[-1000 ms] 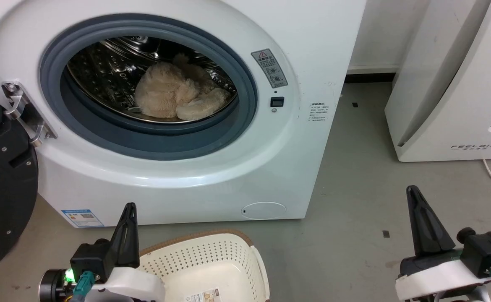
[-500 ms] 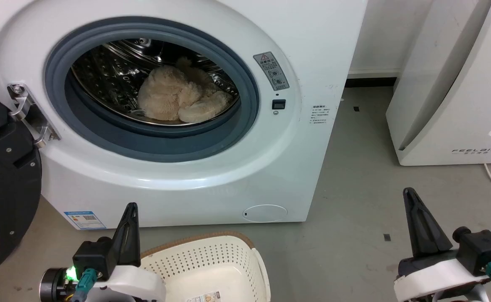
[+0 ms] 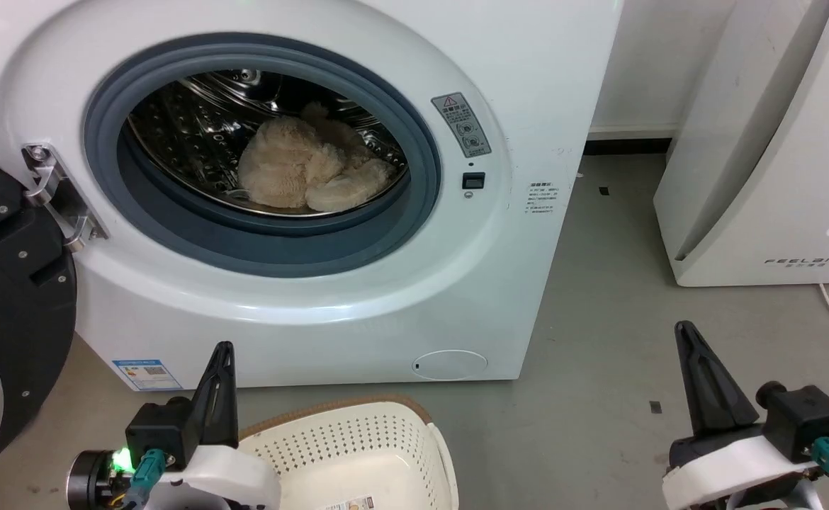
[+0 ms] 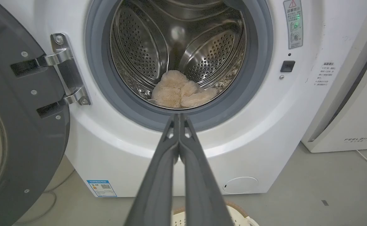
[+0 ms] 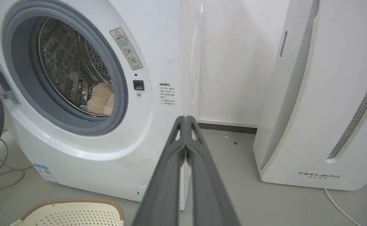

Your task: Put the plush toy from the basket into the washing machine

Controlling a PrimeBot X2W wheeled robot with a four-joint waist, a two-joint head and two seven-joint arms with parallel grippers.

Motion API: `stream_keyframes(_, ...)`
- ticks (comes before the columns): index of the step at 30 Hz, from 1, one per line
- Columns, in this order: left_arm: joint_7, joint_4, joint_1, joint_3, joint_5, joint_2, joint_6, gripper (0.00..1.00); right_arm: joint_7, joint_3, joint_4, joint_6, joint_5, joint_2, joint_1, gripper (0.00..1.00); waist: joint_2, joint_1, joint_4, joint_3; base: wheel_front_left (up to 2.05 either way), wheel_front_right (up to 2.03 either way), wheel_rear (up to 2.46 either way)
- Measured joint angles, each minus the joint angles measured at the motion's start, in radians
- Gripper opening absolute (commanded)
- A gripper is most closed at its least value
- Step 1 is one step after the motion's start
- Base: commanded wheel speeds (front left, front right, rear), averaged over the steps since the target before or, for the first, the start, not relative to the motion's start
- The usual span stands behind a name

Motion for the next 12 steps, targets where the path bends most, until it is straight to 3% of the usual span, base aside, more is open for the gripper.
stream_keyframes(12,0.025,-0.009,0.0,-0.001,0.01,-0.001,-0.002,0.0,0.023,0.002,0.002,0.0,-0.011,0.0,0.0,0.0,0.0,0.0,0.005,-0.01,0.0,0.0,0.0)
